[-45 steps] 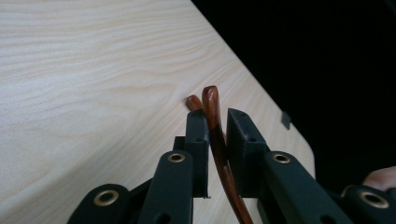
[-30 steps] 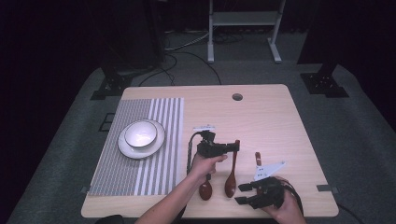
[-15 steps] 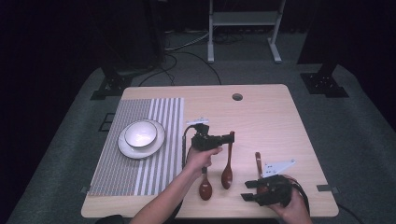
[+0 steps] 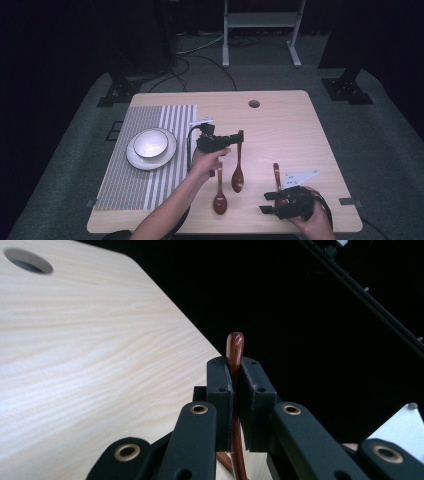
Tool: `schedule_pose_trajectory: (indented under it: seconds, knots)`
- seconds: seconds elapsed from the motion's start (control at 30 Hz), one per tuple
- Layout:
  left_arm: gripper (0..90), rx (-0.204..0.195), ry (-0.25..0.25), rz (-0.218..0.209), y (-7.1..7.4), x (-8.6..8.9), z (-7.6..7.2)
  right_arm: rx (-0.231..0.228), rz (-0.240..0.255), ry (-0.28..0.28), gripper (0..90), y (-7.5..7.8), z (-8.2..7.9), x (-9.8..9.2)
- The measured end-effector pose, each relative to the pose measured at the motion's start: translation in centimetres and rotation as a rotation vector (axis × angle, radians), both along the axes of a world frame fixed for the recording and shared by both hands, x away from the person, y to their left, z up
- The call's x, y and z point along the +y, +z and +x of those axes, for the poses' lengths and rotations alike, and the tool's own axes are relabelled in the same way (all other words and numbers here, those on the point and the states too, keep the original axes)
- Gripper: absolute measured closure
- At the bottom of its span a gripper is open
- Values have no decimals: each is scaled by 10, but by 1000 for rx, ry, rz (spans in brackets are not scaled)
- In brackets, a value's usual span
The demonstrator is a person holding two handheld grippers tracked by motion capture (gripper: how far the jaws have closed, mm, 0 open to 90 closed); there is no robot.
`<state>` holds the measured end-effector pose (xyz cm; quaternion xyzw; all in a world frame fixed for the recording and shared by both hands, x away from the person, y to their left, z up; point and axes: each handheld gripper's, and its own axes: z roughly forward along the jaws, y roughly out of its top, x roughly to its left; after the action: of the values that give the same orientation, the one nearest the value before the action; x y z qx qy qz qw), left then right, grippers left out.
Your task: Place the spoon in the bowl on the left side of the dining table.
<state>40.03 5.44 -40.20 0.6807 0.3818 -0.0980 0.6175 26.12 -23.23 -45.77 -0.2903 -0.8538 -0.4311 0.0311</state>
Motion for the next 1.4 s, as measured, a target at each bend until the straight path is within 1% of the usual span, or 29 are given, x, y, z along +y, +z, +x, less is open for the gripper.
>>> schedule_pose_trajectory:
  seconds: [0.03, 0.07, 0.1, 0.27, 0.47, 0.53, 0.57, 0.77, 0.97, 1.03, 1.1, 1.2, 1.23, 1.27, 1.3, 1.33, 1.4]
  knots:
    - [846, -9, 8, 3, 4, 4, 1, 0, 3, -2, 437, 0, 0, -1]
    - [846, -9, 8, 3, 4, 4, 1, 0, 2, -3, 435, 0, 1, -1]
    - [846, -16, 16, 11, 8, 8, 3, 1, 2, -4, 432, 0, 1, -1]
    - [846, -29, 40, 14, 16, 18, 7, 5, 4, -11, 419, -1, 1, -3]
    - [846, -29, 59, 2, 21, 28, 11, 5, 11, -20, 413, 0, 2, -5]
    - [846, -18, 65, -19, 23, 32, 13, 6, 14, -25, 413, 0, 1, -6]
    - [846, -22, 70, -17, 25, 36, 15, 6, 14, -25, 413, 0, 1, -6]
    - [846, -35, 91, -18, 32, 47, 18, 7, 11, -24, 412, -1, 2, -7]
    - [846, -51, 115, -8, 39, 56, 20, 10, 10, -25, 412, -2, 3, -6]
    - [846, -57, 129, -3, 42, 62, 22, 11, 11, -26, 412, -2, 3, -6]
    - [846, -57, 136, 1, 43, 65, 23, 11, 11, -26, 412, -2, 3, -6]
    - [846, -58, 161, 0, 46, 74, 27, 11, 11, -26, 412, -2, 4, -6]
    - [845, -58, 161, 0, 46, 74, 27, 11, 11, -26, 412, -2, 4, -6]
    - [846, -59, 174, 3, 48, 79, 29, 8, 12, -26, 412, -2, 4, -7]
    - [846, -59, 174, 3, 48, 79, 29, 9, 12, -28, 412, -2, 4, -7]
    - [846, -59, 190, 4, 49, 84, 30, 10, 12, -30, 412, -2, 4, -7]
    - [846, -60, 203, 19, 49, 89, 32, 10, 12, -32, 412, -1, 4, -8]
